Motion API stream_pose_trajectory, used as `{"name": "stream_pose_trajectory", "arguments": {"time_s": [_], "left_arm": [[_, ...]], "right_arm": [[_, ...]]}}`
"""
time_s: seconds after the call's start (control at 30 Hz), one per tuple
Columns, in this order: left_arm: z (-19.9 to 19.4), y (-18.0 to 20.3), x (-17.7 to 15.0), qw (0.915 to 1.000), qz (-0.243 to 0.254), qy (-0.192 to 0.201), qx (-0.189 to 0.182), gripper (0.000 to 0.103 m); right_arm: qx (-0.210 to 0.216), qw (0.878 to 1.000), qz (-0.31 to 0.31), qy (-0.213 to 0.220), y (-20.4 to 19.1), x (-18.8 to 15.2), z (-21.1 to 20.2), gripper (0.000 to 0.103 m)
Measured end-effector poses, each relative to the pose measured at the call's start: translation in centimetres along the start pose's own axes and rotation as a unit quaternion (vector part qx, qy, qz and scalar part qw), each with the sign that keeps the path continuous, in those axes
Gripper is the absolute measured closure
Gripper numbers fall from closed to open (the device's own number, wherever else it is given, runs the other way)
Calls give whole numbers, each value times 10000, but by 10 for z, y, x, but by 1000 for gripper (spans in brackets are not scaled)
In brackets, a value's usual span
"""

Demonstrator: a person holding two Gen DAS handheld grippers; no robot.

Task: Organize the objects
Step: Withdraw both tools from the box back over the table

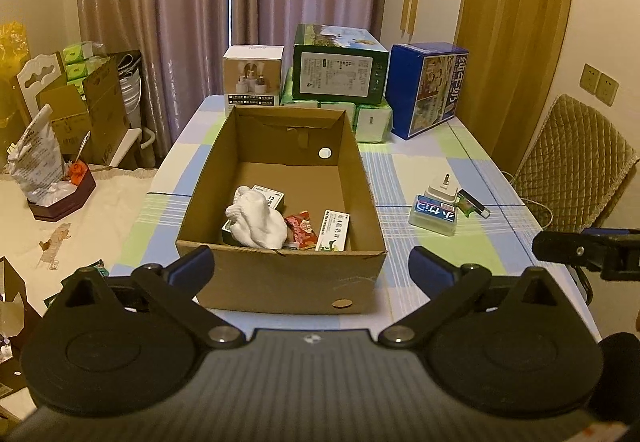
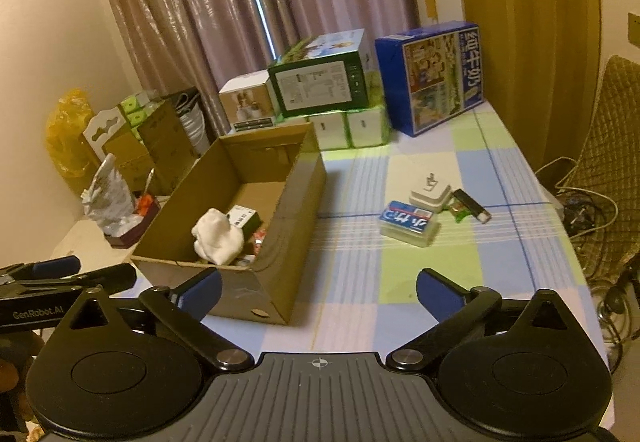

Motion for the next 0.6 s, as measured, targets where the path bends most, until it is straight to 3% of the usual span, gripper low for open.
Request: {"name": "stream_pose_trajectory", "arguments": {"time_s": [0.6], "left_arm": [[9, 48, -12, 9988, 255, -220, -355, 1]], "right_arm": [[-327, 9983, 470, -76, 55, -18, -15, 2]]}}
Point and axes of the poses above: each gripper's, at about its wrist camera, not at the fingertips, and z roughly the way its jaws point, y to its right, x to its top, the point moved 10 cm from there along z, roughly the way its jaws point, and after that the axes turned 1 degree about -y, right-handed, at the moved point
